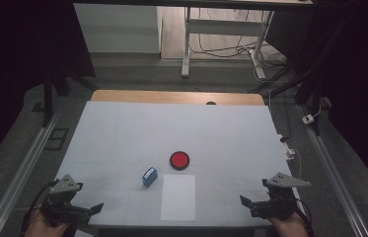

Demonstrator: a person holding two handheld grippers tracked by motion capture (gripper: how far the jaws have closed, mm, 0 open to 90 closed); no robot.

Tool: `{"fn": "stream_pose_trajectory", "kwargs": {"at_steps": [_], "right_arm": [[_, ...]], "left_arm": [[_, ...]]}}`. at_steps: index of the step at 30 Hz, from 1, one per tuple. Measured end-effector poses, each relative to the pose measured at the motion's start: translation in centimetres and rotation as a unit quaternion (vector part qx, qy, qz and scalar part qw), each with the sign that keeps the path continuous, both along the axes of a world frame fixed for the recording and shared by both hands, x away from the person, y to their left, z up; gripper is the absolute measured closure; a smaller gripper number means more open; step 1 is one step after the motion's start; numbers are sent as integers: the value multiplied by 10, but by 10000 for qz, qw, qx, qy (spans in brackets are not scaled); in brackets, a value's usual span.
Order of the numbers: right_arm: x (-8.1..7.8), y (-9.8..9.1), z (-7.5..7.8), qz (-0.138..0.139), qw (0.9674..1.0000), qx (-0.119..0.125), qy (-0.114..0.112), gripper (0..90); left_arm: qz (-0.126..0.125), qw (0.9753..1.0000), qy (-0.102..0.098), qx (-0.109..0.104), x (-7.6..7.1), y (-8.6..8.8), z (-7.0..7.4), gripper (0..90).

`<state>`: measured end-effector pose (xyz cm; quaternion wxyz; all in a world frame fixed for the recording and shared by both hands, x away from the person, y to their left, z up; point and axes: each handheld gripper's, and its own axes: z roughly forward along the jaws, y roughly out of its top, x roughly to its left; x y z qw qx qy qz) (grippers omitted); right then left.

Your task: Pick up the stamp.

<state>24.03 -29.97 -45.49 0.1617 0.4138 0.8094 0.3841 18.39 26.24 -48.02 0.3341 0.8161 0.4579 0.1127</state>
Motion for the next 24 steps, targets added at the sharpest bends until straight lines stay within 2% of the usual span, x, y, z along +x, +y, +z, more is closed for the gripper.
{"fn": "stream_pose_trajectory", "kwargs": {"at_steps": [3, 8, 13, 20, 24], "right_arm": [[0, 0, 0, 22, 10000, -2, 10, 5], [0, 1, 0, 85, 10000, -19, 5, 8], [0, 1, 0, 101, 9999, -33, 18, 8], [0, 1, 0, 116, 9999, -43, 26, 8], [0, 2, -1, 138, 9999, -40, 35, 8]], "left_arm": [[60, 9999, 46, 79, 1, -2, 0, 0], [94, 9999, 70, 85, 1, -2, 0, 0], [170, 9998, 30, -37, 1, 0, 2, 0], [110, 9999, 32, -104, 1, 0, 5, 0], [1, 9999, -87, -122, 2, -3, 6, 0]]}}
